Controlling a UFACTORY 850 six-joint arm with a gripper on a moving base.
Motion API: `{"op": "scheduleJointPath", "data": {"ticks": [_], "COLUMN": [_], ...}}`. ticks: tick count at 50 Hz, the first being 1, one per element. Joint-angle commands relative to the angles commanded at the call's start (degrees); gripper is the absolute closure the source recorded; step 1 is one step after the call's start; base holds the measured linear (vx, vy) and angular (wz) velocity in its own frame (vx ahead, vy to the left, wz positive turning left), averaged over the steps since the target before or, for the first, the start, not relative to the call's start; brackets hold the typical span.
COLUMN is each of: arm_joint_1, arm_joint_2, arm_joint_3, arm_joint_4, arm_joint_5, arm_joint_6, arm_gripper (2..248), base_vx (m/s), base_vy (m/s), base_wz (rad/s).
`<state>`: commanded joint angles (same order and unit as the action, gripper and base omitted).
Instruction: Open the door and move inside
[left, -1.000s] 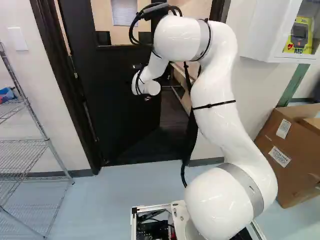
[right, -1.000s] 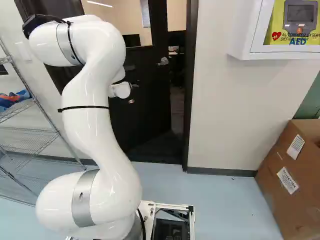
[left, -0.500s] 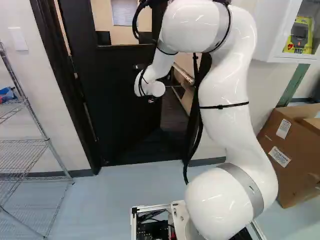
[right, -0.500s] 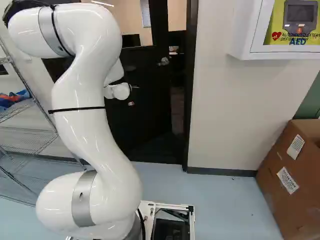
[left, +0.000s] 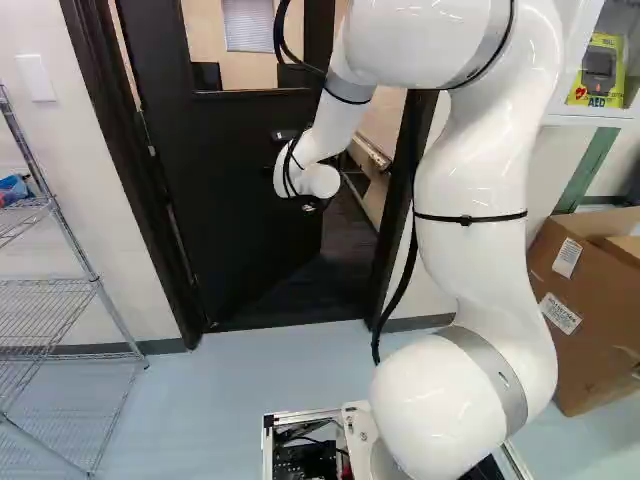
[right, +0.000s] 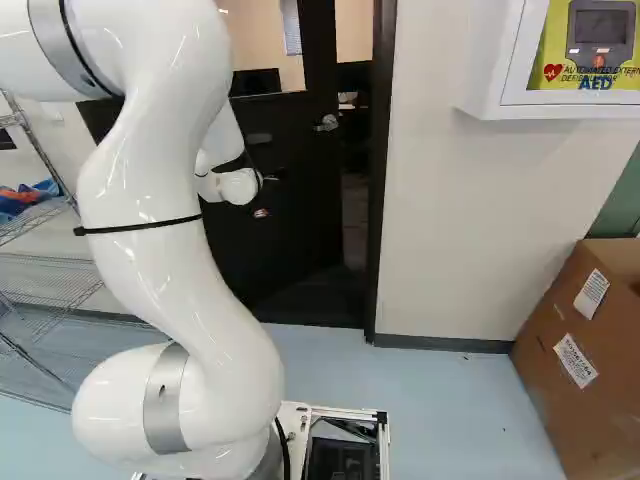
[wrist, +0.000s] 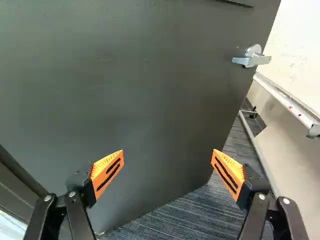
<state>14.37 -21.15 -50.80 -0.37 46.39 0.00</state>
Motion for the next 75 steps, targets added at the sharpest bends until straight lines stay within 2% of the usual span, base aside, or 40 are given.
{"op": "scheduleJointPath", "data": {"ticks": [15, 75], "arm_joint_1": [-0.9, -6.7], "arm_joint_2": [4.1, 20.5], "arm_joint_3": [4.9, 23.0], "arm_joint_4": [0.0, 0.0], "arm_joint_5": [0.0, 0.0], "arm_joint_6": [0.0, 0.0], "arm_gripper": [3, 3], "base_vx": [0.000, 0.000], "base_vy": [0.000, 0.000], "base_wz": [0.000, 0.000]}}
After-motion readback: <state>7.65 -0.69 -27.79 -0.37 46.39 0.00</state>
